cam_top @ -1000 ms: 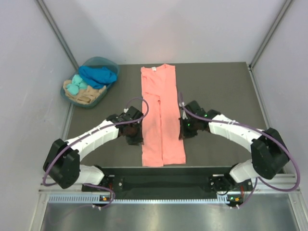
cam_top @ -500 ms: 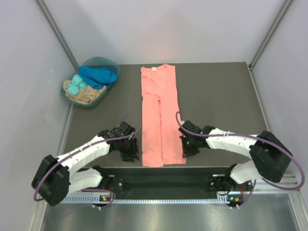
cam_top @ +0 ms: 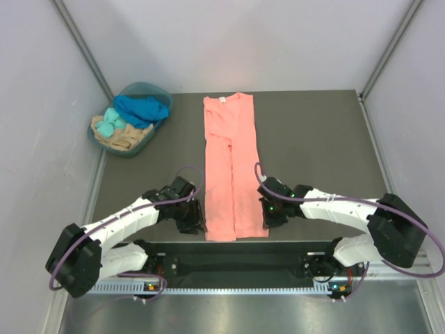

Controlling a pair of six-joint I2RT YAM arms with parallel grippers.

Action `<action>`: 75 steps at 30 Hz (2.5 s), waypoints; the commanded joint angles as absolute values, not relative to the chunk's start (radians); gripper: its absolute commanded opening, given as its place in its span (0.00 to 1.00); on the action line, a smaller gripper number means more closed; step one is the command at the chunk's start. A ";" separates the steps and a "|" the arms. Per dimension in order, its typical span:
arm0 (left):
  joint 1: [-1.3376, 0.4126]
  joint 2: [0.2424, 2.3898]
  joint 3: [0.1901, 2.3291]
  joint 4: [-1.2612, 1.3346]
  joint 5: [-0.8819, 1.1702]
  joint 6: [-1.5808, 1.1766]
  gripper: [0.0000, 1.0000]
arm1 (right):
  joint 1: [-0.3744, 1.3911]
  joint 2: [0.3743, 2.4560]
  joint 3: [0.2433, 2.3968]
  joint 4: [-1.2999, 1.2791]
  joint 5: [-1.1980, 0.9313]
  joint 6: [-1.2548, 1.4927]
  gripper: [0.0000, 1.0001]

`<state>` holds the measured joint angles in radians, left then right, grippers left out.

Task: Fold and stack the t-shirts
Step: Fold the tshirt

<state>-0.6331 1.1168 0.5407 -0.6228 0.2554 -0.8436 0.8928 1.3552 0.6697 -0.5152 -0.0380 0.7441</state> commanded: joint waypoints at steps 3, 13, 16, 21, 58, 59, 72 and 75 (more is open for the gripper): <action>-0.643 1.143 0.545 -0.587 0.256 -0.853 0.40 | 0.922 1.275 0.727 -0.560 -0.028 0.761 0.00; -0.676 1.219 0.561 -0.601 0.238 -0.839 0.34 | 0.946 1.267 0.652 -0.534 -0.023 0.795 0.00; -0.681 1.226 0.575 -0.623 0.212 -0.841 0.33 | 0.954 1.282 0.626 -0.522 -0.021 0.810 0.00; -0.687 1.186 0.618 -0.647 0.190 -0.862 0.30 | 0.965 1.307 0.606 -0.514 -0.008 0.816 0.00; -0.788 1.200 0.591 -0.554 0.207 -0.976 0.00 | 0.974 1.151 0.658 -0.611 0.051 0.828 0.00; -0.788 1.204 0.589 -0.555 0.199 -0.974 0.00 | 0.976 1.154 0.657 -0.607 0.049 0.825 0.00; -0.799 1.233 0.543 -0.555 0.192 -0.968 0.00 | 0.954 1.160 0.670 -0.646 0.067 0.807 0.06; -0.798 1.226 0.572 -0.577 0.186 -0.959 0.00 | 0.945 1.154 0.672 -0.660 0.071 0.805 0.08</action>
<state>-0.7940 1.2350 0.5480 -0.5468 0.2001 -0.9695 0.9524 1.1778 0.6304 -0.6369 0.0486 0.8124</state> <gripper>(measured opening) 0.012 0.075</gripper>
